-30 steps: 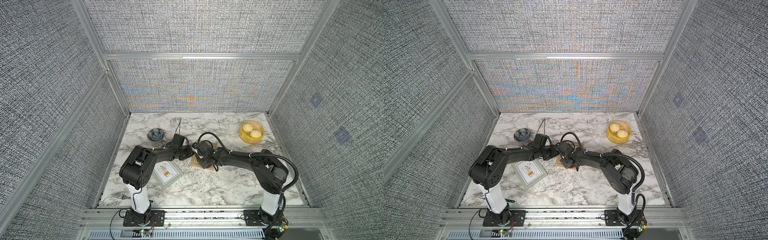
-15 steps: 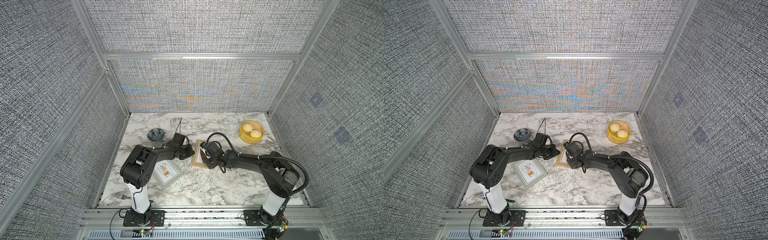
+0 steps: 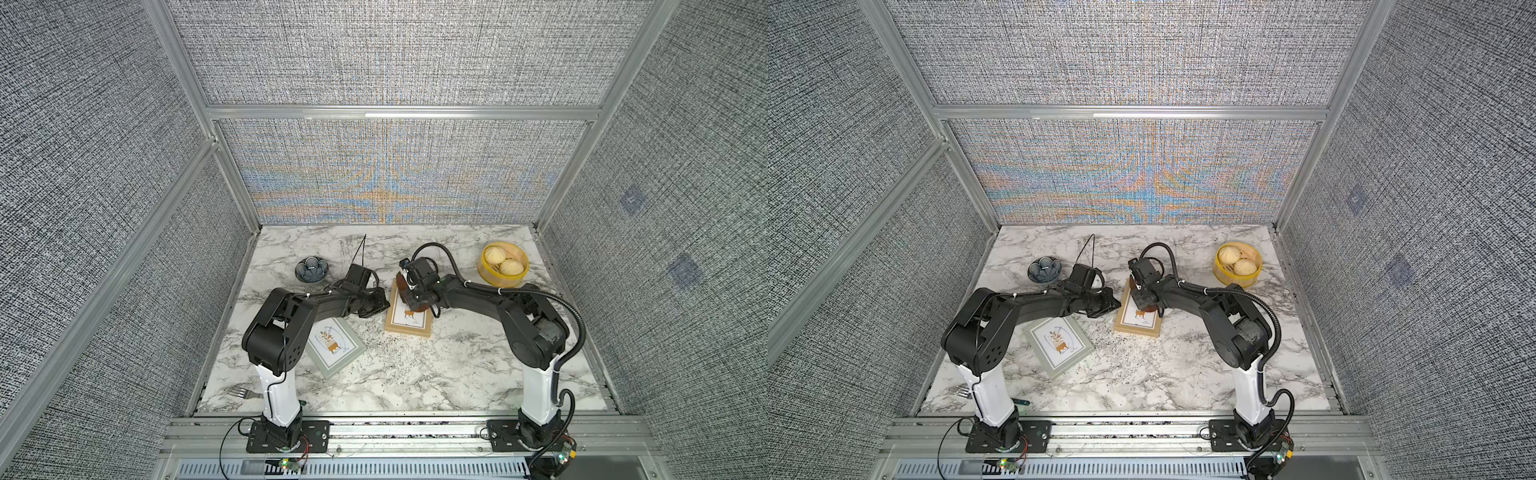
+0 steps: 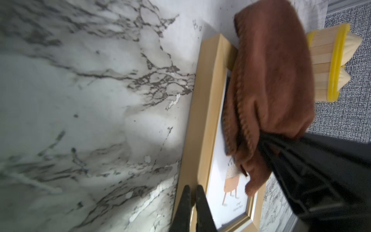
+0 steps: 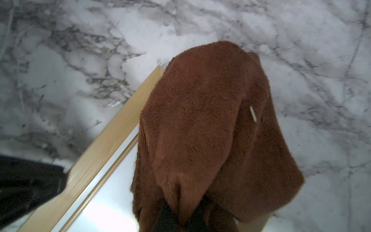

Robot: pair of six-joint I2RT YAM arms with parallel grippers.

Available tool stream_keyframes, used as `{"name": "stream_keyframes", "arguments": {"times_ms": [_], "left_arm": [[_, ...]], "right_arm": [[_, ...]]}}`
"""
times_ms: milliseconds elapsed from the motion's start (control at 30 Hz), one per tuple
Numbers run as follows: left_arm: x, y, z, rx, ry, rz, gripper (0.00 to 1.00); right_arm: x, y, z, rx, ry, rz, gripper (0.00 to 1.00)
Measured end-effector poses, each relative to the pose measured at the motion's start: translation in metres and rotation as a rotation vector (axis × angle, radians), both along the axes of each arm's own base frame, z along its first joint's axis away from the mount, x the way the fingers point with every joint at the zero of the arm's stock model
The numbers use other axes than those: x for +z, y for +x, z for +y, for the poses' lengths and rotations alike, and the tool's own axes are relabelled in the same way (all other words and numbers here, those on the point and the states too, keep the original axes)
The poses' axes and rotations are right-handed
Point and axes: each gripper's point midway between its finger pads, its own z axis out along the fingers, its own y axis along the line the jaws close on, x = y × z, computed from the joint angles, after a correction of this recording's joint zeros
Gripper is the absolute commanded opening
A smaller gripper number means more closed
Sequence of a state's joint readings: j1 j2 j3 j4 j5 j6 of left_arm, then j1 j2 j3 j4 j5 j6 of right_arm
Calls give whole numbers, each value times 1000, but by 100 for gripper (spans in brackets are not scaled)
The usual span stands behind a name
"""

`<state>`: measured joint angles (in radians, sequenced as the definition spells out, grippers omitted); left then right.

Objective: Wipe the picture frame with a cloth
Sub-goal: Wipe the dirt from the picture frame.

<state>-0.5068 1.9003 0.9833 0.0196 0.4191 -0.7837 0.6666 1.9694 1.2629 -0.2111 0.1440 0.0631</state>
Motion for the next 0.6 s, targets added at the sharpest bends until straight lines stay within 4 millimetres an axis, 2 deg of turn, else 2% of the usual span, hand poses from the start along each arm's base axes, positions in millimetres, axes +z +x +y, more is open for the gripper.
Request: {"name": "stream_keyframes", "arguments": {"times_ms": [233, 300, 433, 600], "left_arm": [[1, 1, 1, 14, 1, 2, 7], [1, 1, 1, 19, 0, 5, 7], [2, 1, 1, 29, 2, 7, 7], [2, 0, 2, 30, 7, 11, 7]], "right_arm": [[-3, -59, -5, 96, 39, 41, 2], [-1, -65, -6, 109, 48, 51, 2], [-5, -49, -2, 91, 34, 76, 2], [-3, -2, 3, 1, 50, 36, 2]]}}
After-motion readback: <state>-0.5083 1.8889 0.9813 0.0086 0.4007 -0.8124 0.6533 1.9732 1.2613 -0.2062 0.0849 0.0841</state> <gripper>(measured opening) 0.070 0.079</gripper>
